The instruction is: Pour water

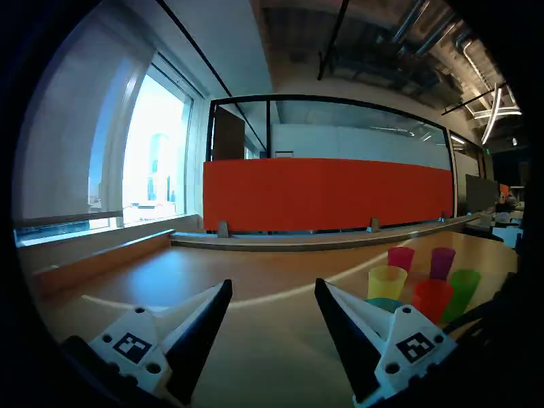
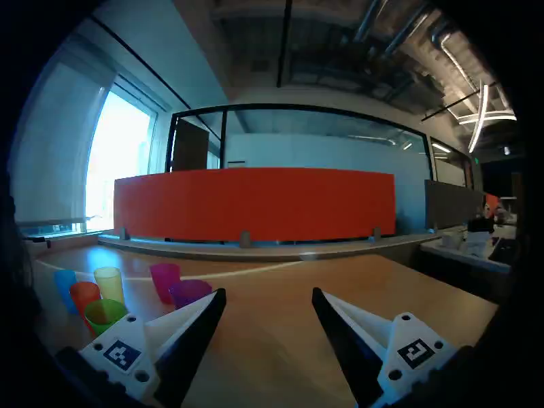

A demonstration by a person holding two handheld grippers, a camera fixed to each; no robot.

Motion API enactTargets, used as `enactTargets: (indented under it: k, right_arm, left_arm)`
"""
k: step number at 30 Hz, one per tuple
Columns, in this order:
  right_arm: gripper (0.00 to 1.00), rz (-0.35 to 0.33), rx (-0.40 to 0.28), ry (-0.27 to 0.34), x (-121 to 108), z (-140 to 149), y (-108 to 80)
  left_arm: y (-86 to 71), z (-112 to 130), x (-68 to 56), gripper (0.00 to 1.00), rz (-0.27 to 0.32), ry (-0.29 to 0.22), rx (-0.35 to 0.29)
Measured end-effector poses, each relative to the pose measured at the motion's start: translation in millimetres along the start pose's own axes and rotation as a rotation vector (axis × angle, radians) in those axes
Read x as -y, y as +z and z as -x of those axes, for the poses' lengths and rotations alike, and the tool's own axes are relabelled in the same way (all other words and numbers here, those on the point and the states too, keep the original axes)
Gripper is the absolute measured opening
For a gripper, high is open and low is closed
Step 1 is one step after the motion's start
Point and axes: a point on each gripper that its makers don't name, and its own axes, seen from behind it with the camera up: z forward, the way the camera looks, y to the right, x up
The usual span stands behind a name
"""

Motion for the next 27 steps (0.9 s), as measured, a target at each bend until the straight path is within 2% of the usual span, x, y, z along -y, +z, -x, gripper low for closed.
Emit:
enactTargets:
  k: [27]
  right_arm:
    - [0.99,-0.005,-0.001,-0.002,2.2,1.9,-3.0]
  left_arm:
    - [0.7,-0.4,0.2,0.9,0.0,0.0,0.0]
